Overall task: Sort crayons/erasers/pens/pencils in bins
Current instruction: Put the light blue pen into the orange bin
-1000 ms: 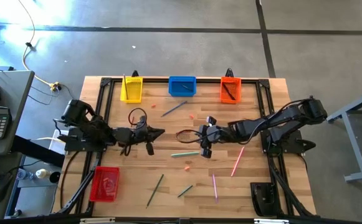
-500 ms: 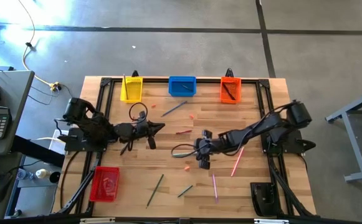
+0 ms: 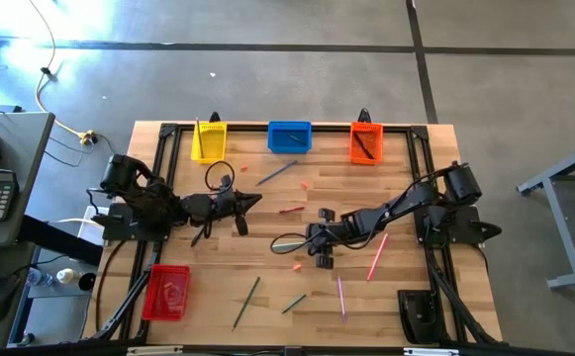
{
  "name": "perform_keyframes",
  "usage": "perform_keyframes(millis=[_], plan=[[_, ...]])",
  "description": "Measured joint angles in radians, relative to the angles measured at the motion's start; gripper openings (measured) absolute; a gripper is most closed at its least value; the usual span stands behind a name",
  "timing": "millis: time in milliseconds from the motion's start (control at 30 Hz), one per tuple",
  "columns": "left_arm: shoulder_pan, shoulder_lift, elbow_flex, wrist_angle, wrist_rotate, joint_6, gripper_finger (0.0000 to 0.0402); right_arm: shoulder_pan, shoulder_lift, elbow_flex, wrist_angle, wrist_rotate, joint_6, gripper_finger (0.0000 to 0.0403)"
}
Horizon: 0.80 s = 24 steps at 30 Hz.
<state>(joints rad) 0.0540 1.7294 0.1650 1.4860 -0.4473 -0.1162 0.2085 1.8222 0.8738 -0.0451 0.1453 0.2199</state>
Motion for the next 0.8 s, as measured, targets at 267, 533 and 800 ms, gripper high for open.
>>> perform_keyframes(millis=[267, 533, 800], plan=[[0.000, 0.000, 0.000, 0.000, 0.000, -0.011, 0.0000, 0.000, 0.002, 0.000, -0.011, 0.013, 0.009, 0.0022], [-0.002, 0.000, 0.000, 0.000, 0.013, -0.022, 0.0000, -0.001, -0.011, -0.003, -0.015, 0.027, 0.156, 0.0018], [-0.002, 0.000, -0.010, 0.004, 0.002, -0.022, 0.0000, 0.001, -0.109, -0.007, -0.052, 0.133, 0.259, 0.0020]])
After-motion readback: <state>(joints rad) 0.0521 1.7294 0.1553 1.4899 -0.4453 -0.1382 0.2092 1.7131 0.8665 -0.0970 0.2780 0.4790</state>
